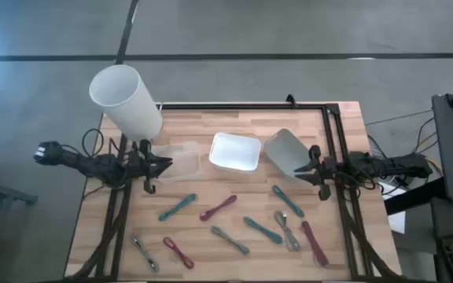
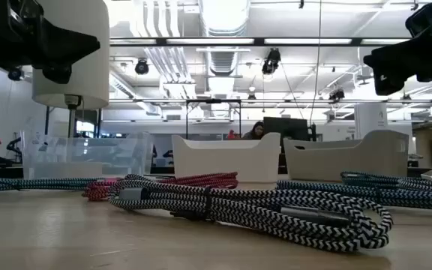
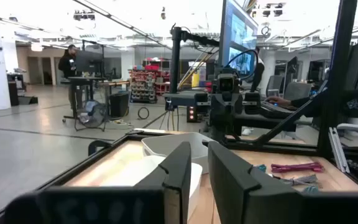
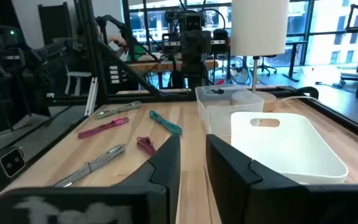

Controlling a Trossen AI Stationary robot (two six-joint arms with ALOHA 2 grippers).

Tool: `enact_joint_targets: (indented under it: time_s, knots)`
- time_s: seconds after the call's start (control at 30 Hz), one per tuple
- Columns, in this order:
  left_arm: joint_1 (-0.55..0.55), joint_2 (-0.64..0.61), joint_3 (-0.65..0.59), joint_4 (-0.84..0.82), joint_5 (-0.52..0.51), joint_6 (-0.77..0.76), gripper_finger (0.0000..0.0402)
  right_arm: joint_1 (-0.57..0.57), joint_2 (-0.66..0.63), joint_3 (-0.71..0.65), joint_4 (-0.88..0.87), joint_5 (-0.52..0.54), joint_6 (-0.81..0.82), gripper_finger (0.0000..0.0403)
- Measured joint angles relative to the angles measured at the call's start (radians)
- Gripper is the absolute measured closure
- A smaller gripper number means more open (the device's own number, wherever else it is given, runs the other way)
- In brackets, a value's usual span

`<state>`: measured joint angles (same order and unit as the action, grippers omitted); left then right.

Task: Pick & Place USB Port

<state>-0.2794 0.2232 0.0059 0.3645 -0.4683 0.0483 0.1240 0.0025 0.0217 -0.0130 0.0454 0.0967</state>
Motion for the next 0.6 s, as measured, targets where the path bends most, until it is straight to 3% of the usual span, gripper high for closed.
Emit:
enact_joint_targets:
  time_s: [0.6]
  knots:
    - [0.000,0.000,0.000,0.000,0.000,0.000,0.0342,0.000,0.000,0.000,0.000,0.000,0.000,0.0323]
